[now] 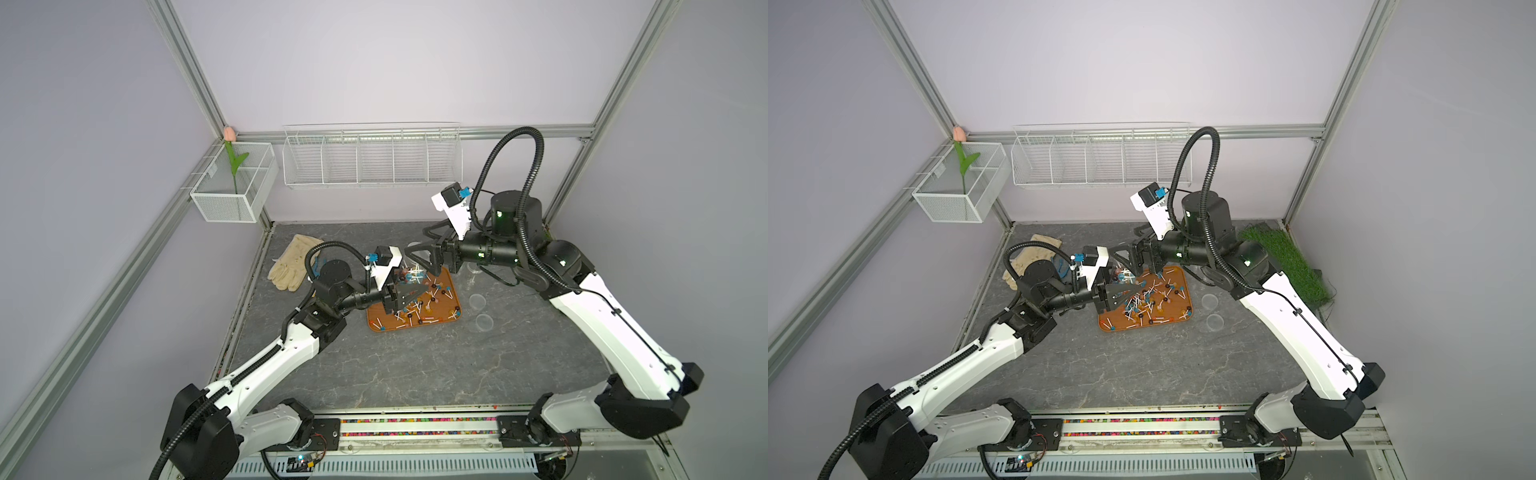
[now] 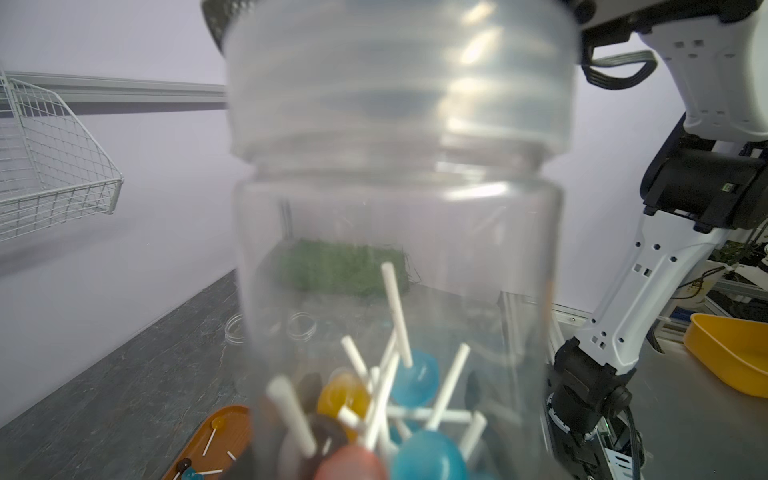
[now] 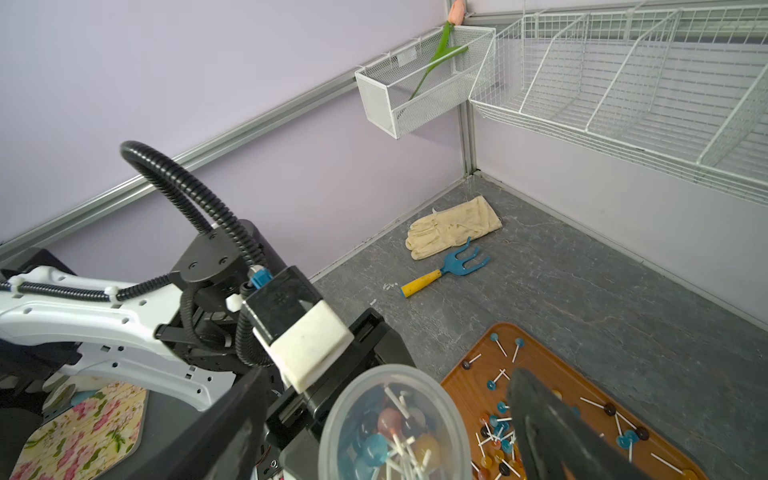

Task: Pour the candies out of the jar
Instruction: Unscrew the lid from the jar.

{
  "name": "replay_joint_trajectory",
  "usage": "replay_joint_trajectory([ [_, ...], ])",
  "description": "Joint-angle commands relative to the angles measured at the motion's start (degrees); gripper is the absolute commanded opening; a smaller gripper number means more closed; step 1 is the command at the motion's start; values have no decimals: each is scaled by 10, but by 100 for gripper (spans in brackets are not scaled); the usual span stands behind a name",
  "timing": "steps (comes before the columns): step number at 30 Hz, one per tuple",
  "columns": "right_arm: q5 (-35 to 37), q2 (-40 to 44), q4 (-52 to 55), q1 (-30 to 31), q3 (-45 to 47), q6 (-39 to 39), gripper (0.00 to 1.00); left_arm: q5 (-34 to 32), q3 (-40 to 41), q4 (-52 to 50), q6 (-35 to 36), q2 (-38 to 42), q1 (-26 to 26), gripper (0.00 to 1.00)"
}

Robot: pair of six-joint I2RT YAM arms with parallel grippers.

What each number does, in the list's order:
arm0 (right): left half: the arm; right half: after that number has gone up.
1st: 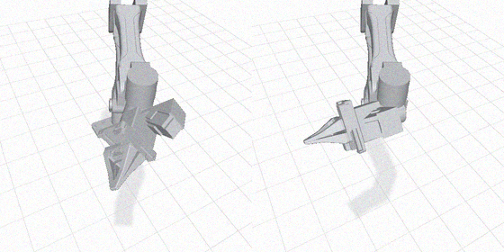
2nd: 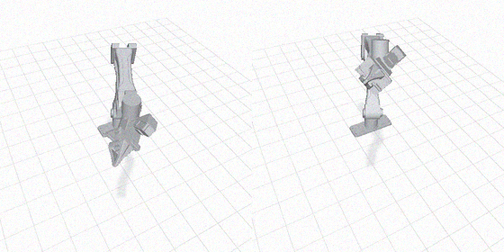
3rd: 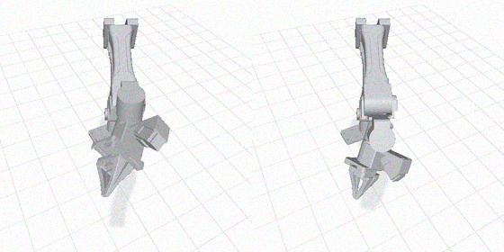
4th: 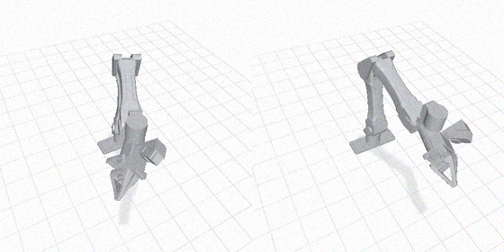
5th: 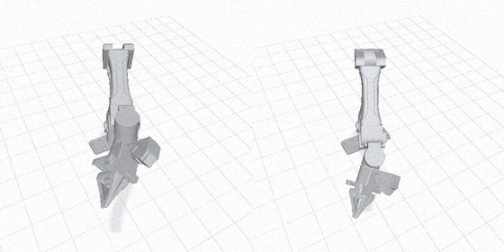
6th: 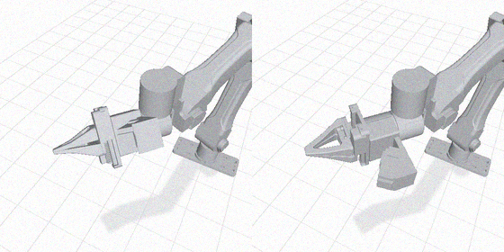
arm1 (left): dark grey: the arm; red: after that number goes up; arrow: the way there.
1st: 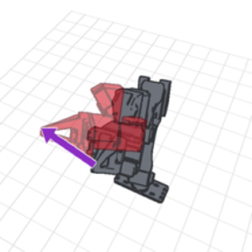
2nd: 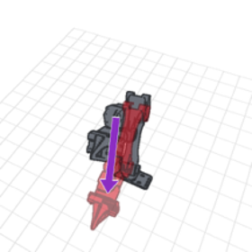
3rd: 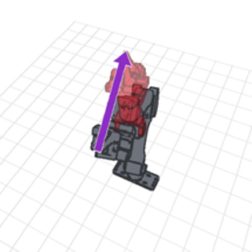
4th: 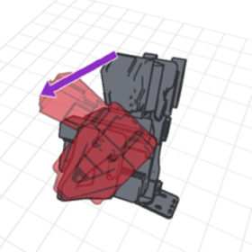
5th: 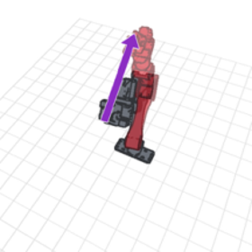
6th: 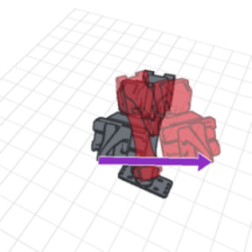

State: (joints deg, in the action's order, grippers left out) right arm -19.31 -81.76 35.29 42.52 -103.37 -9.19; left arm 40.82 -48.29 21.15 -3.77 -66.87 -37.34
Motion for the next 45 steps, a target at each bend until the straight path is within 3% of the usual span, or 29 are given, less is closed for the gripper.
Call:
replay_joint_trajectory([
  [1,14,-6,4,7,4,-8,91,-4,5,18,13,3,3,54],
  [4,15,-11,7,10,4,-9,88,-3,4,20,13,2,3,54],
  [9,15,-14,13,10,5,-3,75,-3,3,21,13,0,3,54],
  [21,22,-20,22,11,6,5,74,-4,2,21,13,1,3,54],
  [30,-3,-23,25,10,5,29,55,-1,3,21,8,3,3,54],
  [36,-78,-28,30,-25,-25,70,52,22,-7,-1,8,11,3,54],
  [41,-225,-23,18,-56,-41,138,52,54,-12,-13,-1,14,3,54],
  [45,-331,-21,47,-60,-52,240,56,72,-17,-19,-4,13,3,54],
])
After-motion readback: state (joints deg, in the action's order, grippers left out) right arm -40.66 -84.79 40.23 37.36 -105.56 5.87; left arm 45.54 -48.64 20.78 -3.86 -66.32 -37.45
